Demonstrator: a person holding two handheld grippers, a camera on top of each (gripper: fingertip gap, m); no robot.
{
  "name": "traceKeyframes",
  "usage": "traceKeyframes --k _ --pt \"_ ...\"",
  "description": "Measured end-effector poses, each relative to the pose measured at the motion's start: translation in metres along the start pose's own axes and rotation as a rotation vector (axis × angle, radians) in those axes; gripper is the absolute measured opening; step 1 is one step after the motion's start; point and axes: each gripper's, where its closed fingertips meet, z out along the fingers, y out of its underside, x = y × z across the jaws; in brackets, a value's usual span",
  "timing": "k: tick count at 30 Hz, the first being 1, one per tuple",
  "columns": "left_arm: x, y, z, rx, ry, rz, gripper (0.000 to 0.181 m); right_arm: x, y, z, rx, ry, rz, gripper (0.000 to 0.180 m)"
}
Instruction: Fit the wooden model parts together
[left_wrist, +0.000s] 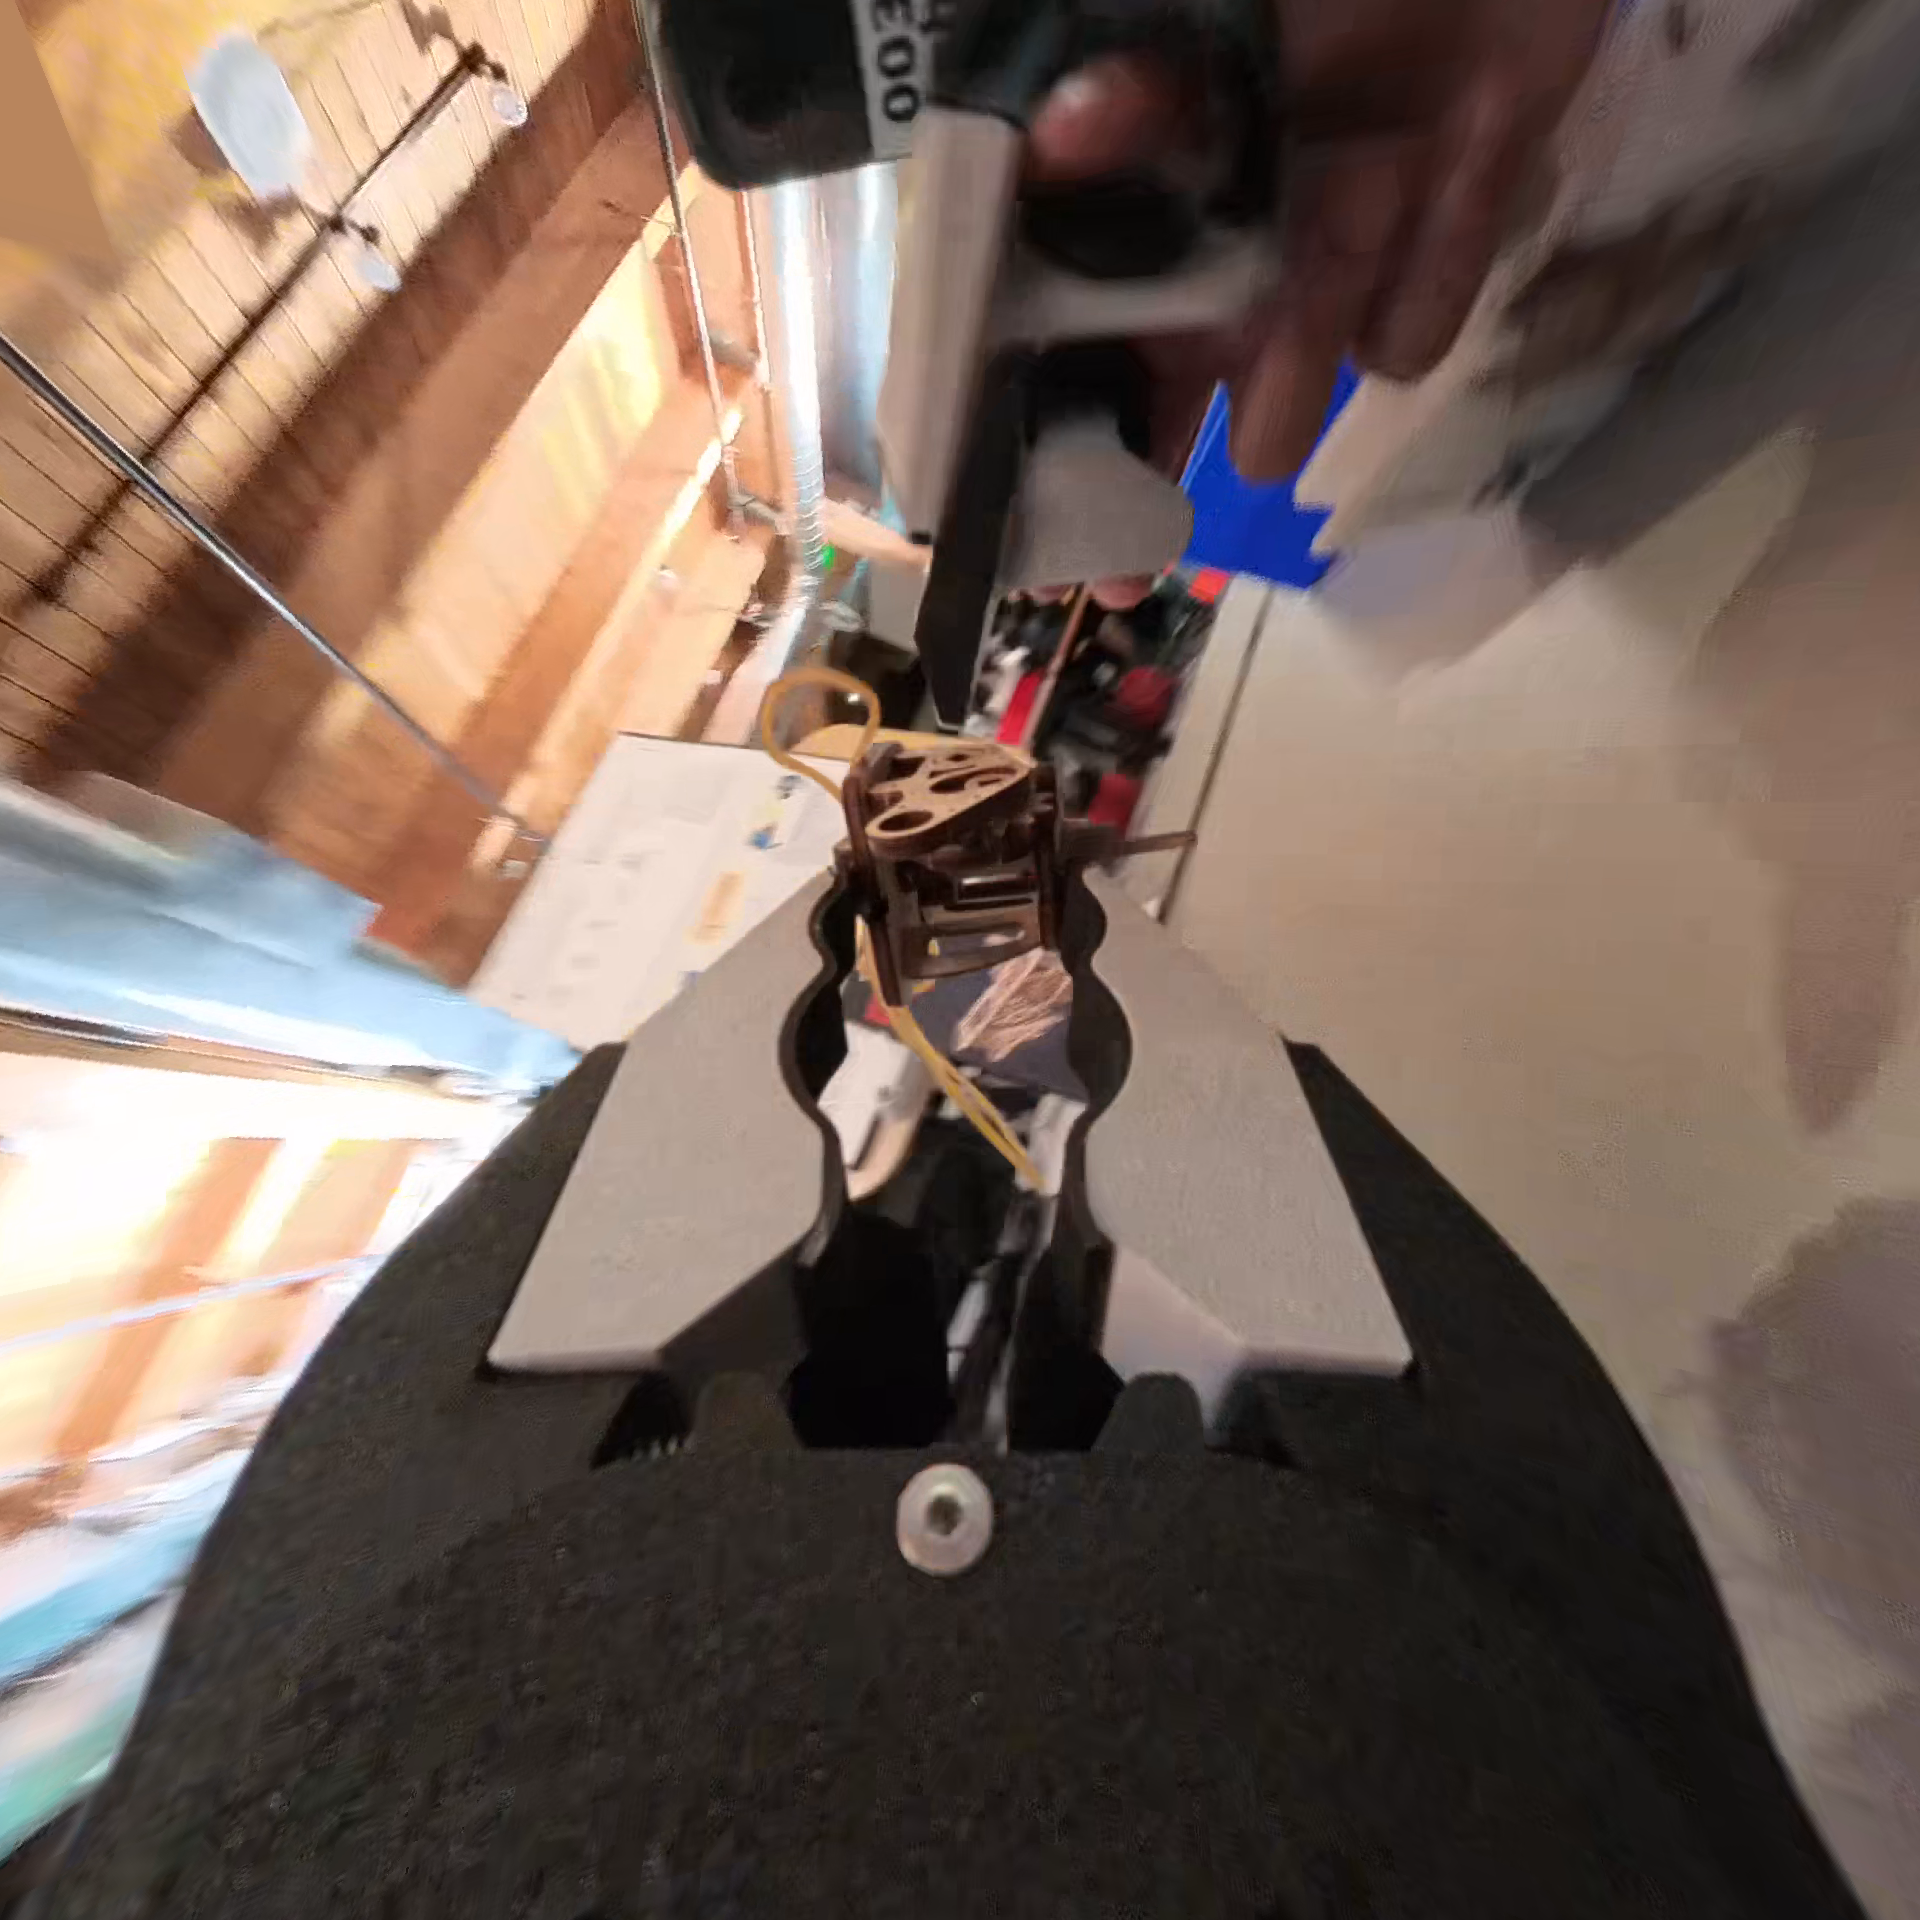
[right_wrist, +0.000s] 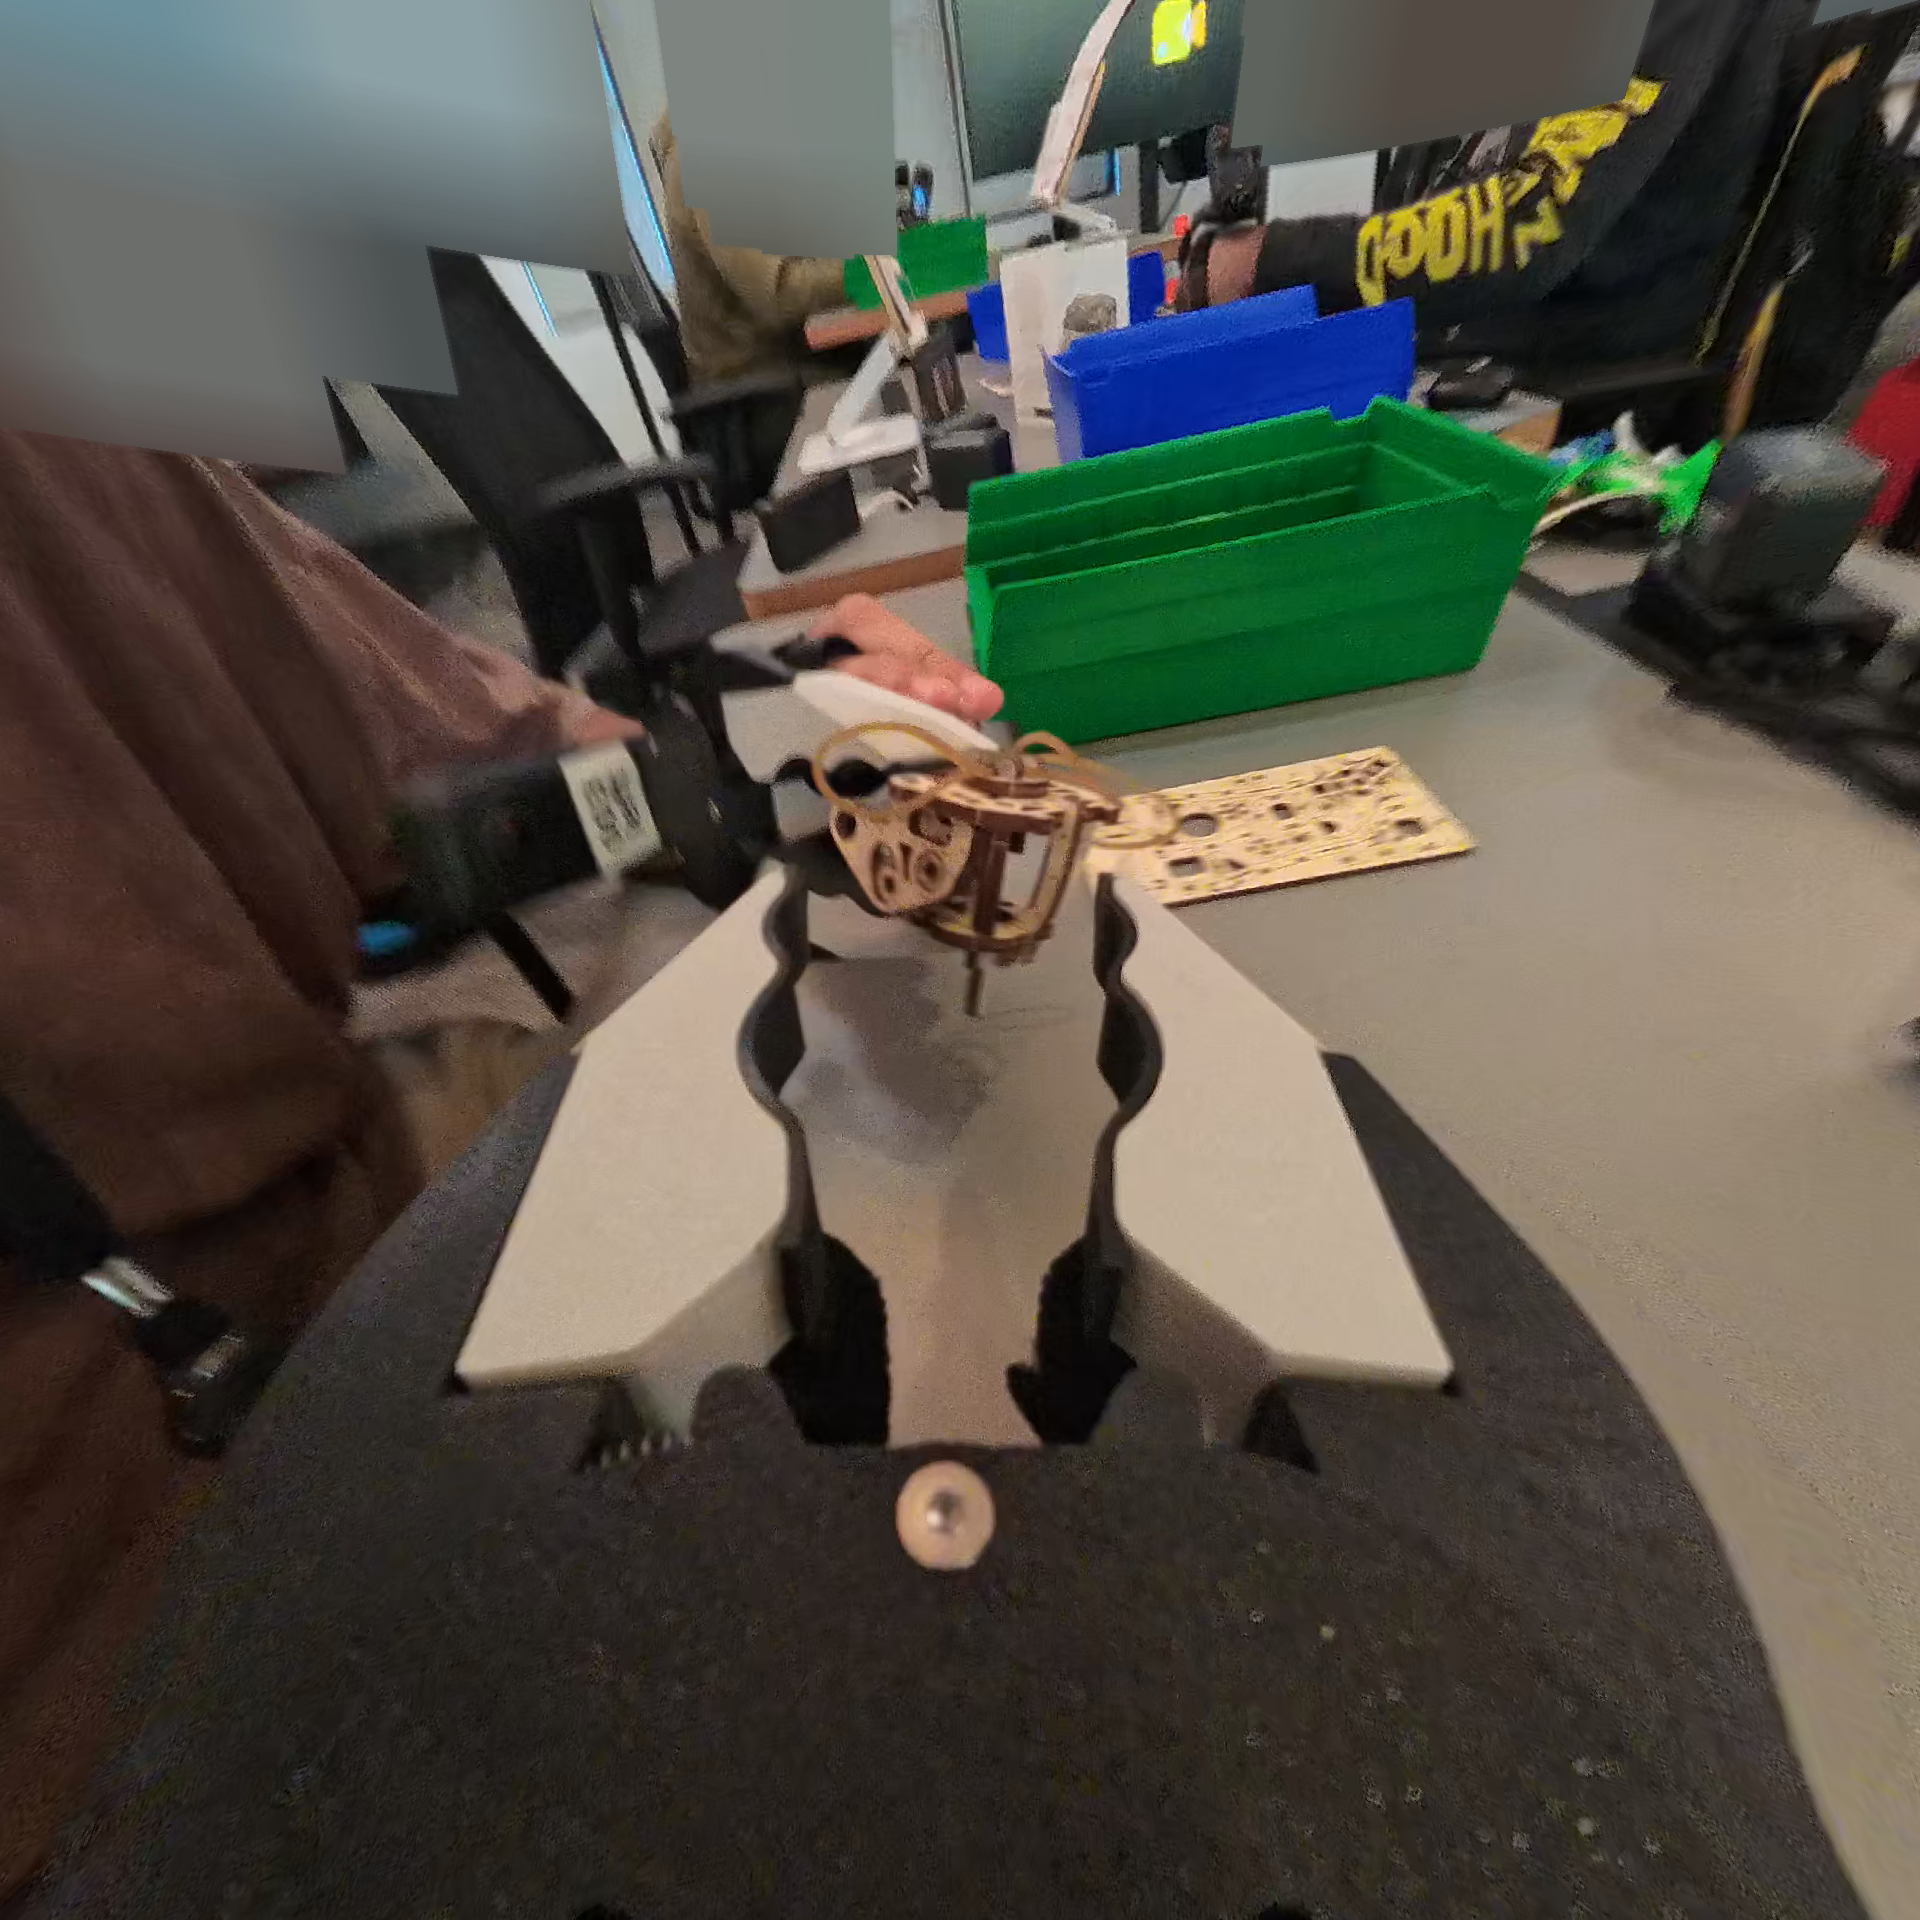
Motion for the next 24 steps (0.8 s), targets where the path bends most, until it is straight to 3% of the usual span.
traceKeyframes --k 2,7,16,24 --pt "0.002 -0.006 -0.002 0.014 -0.04 0.079 0.037 -0.001 0.004 0.003 0.038 -0.011 0.107 0.055" --pt "-0.007 -0.03 -0.009 0.086 -0.081 -0.019 0.037 -0.027 0.001 0.013 0.086 -0.115 0.104 0.062" --pt "-0.012 -0.063 -0.02 0.182 -0.133 -0.04 0.036 -0.054 -0.005 0.024 0.112 -0.237 0.118 0.047" --pt "-0.016 -0.067 -0.022 0.2 -0.088 -0.172 0.035 -0.054 -0.016 0.013 0.181 -0.358 0.35 0.046"
